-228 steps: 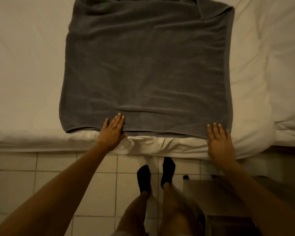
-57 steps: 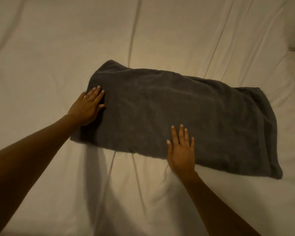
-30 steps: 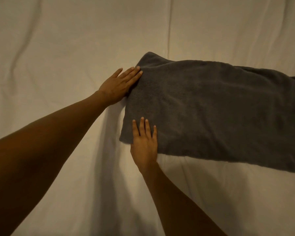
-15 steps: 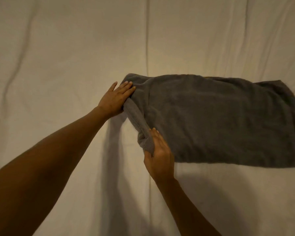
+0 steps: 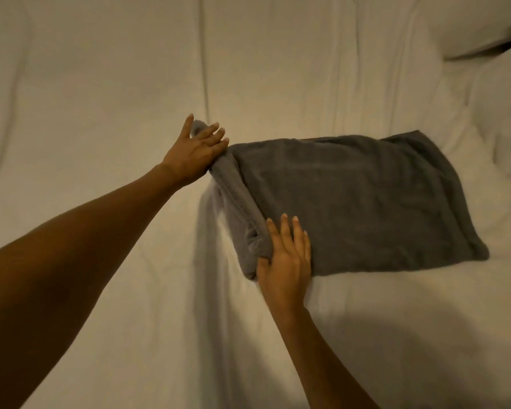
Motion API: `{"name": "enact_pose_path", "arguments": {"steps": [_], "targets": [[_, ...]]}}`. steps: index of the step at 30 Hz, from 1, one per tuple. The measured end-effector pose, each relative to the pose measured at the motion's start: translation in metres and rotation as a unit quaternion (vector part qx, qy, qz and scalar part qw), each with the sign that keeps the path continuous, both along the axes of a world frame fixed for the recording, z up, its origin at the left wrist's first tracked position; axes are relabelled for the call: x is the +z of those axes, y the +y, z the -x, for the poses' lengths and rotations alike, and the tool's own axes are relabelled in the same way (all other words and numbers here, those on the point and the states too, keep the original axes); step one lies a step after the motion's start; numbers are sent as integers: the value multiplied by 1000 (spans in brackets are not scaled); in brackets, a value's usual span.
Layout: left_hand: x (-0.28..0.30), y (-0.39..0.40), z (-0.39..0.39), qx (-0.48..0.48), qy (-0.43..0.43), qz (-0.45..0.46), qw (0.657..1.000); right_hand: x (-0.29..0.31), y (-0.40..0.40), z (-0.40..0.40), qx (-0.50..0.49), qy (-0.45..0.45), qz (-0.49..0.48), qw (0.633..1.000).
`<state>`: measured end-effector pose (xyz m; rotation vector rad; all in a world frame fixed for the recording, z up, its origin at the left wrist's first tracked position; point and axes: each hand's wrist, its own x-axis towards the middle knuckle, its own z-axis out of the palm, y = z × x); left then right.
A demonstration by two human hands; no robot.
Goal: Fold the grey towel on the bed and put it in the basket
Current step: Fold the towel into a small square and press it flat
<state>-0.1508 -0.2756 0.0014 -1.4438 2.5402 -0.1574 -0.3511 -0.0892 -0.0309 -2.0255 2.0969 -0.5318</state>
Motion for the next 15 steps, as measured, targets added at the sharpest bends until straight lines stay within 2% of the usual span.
{"name": "enact_pose_path", "arguments": {"steps": [8,15], "targets": [[48,-26,114,-42,-21,9,999,24,-4,88,-48,47,-4,998],[62,-44,207,-88,-61,-4,994,28,-9,165,-95,74,-26,992]]}}
